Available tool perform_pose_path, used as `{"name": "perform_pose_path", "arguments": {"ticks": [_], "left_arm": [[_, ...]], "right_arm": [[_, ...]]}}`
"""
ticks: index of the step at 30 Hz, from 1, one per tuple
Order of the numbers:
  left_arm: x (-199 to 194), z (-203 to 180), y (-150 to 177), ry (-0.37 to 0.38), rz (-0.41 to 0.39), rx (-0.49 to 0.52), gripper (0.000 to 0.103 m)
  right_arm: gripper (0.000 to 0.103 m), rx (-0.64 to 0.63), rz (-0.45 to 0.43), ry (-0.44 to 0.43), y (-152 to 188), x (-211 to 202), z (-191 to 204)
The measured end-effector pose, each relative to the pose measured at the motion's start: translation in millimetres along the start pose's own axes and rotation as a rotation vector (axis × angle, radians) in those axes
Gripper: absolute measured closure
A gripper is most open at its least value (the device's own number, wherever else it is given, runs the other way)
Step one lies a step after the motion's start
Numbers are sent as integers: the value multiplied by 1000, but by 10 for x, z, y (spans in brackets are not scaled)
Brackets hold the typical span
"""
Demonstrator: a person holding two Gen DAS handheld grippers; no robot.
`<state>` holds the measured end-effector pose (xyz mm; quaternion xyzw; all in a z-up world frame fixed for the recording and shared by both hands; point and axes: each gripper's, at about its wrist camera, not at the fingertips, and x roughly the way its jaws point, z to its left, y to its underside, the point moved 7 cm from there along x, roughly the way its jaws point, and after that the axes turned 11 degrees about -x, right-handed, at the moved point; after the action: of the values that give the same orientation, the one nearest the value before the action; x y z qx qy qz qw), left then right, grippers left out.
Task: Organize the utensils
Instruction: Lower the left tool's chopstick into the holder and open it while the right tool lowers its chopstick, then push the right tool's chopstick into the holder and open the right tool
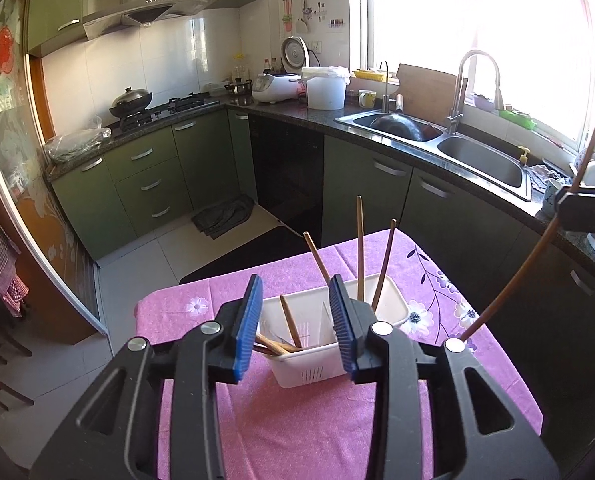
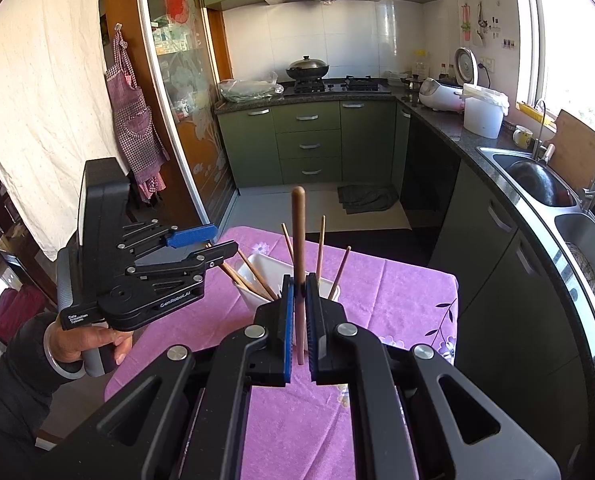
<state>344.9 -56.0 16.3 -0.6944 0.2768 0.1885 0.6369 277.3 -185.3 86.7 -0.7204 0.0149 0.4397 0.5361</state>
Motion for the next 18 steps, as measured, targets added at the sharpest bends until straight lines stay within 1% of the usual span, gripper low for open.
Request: {"name": "perform_pose_path", "arguments": {"ticks": [1,3,4,5,6,7,8,9,11,15,18], "left_arm": [[-53,8,16,7,-4,-3,68],[-172,46,78,15,-10,-15,61],[-243,75,116,19,-18,-23,49],[-333,105,165,23,-37,-28,32],[-431,142,215,22,-67,-33,23],[-548,183,278,13,-107,-33,9],[-648,220,338,2,-143,-32,7],[-723,258,393,-9,-166,-34,7],[-831,349,546,-12,-186,-53,7],[-841,532,847,6,-152,-108,7],[-799,646,1039,-13,-126,-123,7]], "right_arm": [[96,2,-3,0,-15,-3,1],[96,5,-11,-4,-53,-8,-6],[96,7,-16,-5,-79,-15,-8],[96,9,-24,-5,-111,-25,-15],[96,13,-34,-6,-152,-34,-30],[96,17,-43,-6,-191,-37,-40],[96,20,-50,-7,-240,-33,-45],[96,24,-57,-9,-284,-21,-52],[96,38,-66,-12,-374,21,-70],[96,60,-65,-3,-496,195,-136],[96,71,-54,23,-562,367,-201]]}}
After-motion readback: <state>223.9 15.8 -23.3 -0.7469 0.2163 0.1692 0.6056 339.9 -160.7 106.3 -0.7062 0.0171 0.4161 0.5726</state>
